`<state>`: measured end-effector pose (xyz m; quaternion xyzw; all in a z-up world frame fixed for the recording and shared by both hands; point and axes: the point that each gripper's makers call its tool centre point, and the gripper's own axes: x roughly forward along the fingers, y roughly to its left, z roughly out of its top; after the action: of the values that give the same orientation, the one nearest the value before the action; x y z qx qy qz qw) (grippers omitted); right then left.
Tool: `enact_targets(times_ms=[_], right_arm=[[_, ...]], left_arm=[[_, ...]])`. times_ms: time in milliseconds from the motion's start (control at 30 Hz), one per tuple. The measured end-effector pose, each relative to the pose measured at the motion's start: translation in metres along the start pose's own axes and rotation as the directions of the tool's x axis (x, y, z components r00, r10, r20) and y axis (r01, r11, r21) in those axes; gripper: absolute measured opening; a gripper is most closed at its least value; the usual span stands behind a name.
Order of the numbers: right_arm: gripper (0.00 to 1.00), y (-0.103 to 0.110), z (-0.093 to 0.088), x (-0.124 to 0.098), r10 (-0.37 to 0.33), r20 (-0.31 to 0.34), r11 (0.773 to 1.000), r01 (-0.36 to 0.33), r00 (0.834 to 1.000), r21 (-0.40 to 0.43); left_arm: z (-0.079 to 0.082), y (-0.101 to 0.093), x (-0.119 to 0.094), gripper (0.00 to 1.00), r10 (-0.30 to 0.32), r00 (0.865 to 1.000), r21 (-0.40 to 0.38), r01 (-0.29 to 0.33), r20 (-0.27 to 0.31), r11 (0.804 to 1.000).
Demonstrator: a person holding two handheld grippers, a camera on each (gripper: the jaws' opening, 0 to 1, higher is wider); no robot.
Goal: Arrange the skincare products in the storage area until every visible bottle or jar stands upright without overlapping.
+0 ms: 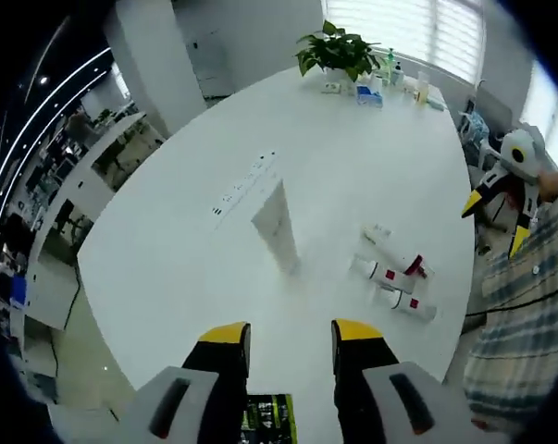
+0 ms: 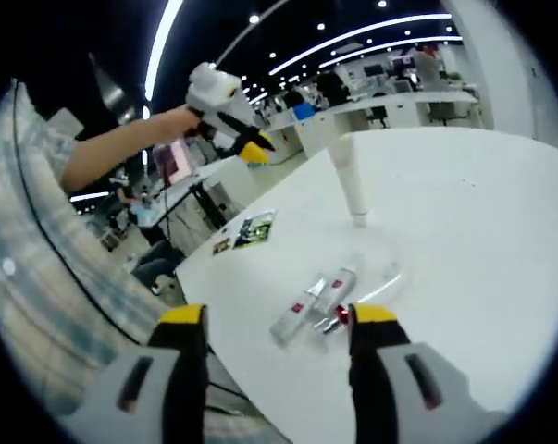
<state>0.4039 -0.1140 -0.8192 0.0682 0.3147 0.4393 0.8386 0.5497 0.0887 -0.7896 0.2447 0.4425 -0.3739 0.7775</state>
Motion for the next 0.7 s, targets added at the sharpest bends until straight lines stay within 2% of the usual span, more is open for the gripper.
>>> enact_targets(times_ms=[100,133,167,233,300,367,433,500,600,700], right_arm=[[0.62,-0.005,0.002,0.006,0.009,-0.026,1.000,-0.010,1.000,-0.023],[0.64,-0.007,0.002,0.008,0.013,-0.035,0.999,-0.015,0.999,-0.037],[0.64,-0.012,0.003,0.016,0.032,-0.093,0.989,-0.045,0.995,-0.137],[0.65,-0.015,0.004,0.022,0.043,-0.130,0.983,-0.065,0.991,-0.172],[0.66,-0.018,0.005,0.026,0.047,-0.153,0.977,-0.077,0.987,-0.199],[0.66,-0.021,0.005,0.029,0.048,-0.174,0.972,-0.086,0.984,-0.218],[0.67,-0.024,0.004,0.032,0.064,-0.198,0.967,-0.109,0.978,-0.229],[0.69,-0.027,0.005,0.034,0.077,-0.214,0.967,-0.125,0.974,-0.222],[0.71,-0.036,0.000,0.036,0.077,-0.294,0.944,-0.165,0.953,-0.286],[0.73,-0.045,-0.003,0.039,0.070,-0.365,0.909,-0.210,0.929,-0.360]], left_arm=[[-0.013,-0.034,-0.001,0.36,-0.060,0.993,-0.068,0.066,0.097,0.995],[-0.015,-0.041,-0.001,0.36,-0.062,0.990,-0.100,0.075,0.125,0.992],[-0.024,-0.074,-0.002,0.37,-0.104,0.970,-0.198,0.148,0.221,0.969],[-0.025,-0.086,-0.005,0.39,-0.106,0.953,-0.259,0.182,0.284,0.948],[-0.028,-0.095,-0.008,0.40,-0.089,0.942,-0.289,0.188,0.323,0.939],[-0.032,-0.104,-0.008,0.43,-0.093,0.934,-0.310,0.207,0.344,0.928],[-0.041,-0.114,-0.003,0.47,-0.091,0.939,-0.334,0.207,0.331,0.920],[-0.048,-0.127,0.002,0.48,-0.117,0.942,-0.330,0.225,0.316,0.917],[-0.057,-0.144,0.009,0.50,-0.139,0.946,-0.316,0.233,0.292,0.920],[-0.062,-0.155,0.011,0.54,-0.137,0.948,-0.328,0.231,0.286,0.916]])
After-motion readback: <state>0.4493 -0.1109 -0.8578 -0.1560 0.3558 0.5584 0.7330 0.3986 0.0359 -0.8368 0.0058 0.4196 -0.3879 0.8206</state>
